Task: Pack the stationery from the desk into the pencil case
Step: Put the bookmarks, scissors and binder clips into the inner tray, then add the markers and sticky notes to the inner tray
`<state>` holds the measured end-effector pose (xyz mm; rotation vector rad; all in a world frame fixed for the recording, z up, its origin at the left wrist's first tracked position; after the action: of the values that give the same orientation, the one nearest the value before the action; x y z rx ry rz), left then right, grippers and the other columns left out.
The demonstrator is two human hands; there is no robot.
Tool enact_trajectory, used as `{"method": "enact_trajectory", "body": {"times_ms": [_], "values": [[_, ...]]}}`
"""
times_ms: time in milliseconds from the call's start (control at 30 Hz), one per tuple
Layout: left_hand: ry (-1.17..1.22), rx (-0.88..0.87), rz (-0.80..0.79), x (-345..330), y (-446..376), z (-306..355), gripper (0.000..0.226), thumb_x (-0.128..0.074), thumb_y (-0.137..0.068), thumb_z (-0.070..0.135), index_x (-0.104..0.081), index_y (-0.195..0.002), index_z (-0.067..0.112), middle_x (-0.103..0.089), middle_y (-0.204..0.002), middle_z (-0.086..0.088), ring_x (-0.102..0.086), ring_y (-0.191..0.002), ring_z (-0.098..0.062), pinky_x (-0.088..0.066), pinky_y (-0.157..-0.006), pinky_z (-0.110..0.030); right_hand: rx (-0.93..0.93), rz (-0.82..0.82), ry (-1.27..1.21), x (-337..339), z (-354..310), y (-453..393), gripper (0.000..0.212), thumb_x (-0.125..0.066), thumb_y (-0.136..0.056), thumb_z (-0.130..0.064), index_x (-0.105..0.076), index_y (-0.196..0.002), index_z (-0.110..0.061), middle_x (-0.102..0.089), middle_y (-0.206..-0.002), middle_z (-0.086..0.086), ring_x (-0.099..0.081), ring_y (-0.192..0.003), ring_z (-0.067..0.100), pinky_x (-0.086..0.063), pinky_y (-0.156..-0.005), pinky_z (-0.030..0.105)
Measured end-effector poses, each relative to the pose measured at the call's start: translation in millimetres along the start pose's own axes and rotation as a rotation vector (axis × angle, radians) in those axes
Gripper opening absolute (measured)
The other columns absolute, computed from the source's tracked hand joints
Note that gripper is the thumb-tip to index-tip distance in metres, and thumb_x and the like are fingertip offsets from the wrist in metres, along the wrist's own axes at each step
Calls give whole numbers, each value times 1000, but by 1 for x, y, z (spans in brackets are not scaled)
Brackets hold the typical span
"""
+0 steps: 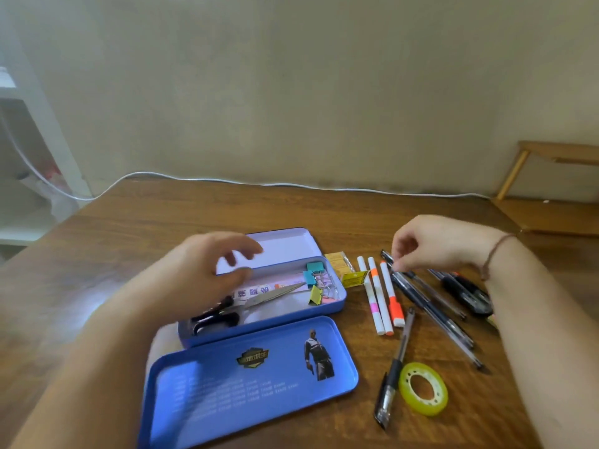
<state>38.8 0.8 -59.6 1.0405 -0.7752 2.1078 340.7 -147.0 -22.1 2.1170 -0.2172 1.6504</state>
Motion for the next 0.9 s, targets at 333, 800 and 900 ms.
{"method": "enact_trajectory", "body": {"times_ms": [333,800,900], "values": [[-221,310,-92,7,2,-35,16,-71,-85,26,-70,-101,29,-65,-95,8,-50,-67,1,-37,-63,-22,-188,-196,58,-25,-15,-15,27,-71,-70,-45,-75,-59,-20,-68,-57,-7,-65,-67,11,-46,-56,24],[-145,285,-67,7,2,-37,15,-77,-79,22,-75,-93,29,-66,-86,10,-53,-62,4,-36,-45,-4,405,207,-280,-10,-78,21,13,-51,-94,-36,-58,-84,-33,-65,-64,-5,-51,-52,5,-44,-50,24],[-141,279,-88,9,3,-39,19,-77,-79,21,-74,-94,31,-64,-85,12,-52,-64,4,-35,-48,-4,452,291,-272,-27,-102,14,9,-54,-94,-34,-59,-86,-35,-61,-69,-11,-51,-59,5,-43,-55,25]]}}
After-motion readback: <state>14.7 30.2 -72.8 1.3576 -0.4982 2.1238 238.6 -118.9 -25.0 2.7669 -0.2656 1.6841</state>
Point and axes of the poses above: each hand's wrist, its own y-axis away from the middle knuckle, its own x-axis out of the back of the hand, z = x × y, the point moved 1 cm from there along -y, towards the middle knuckle
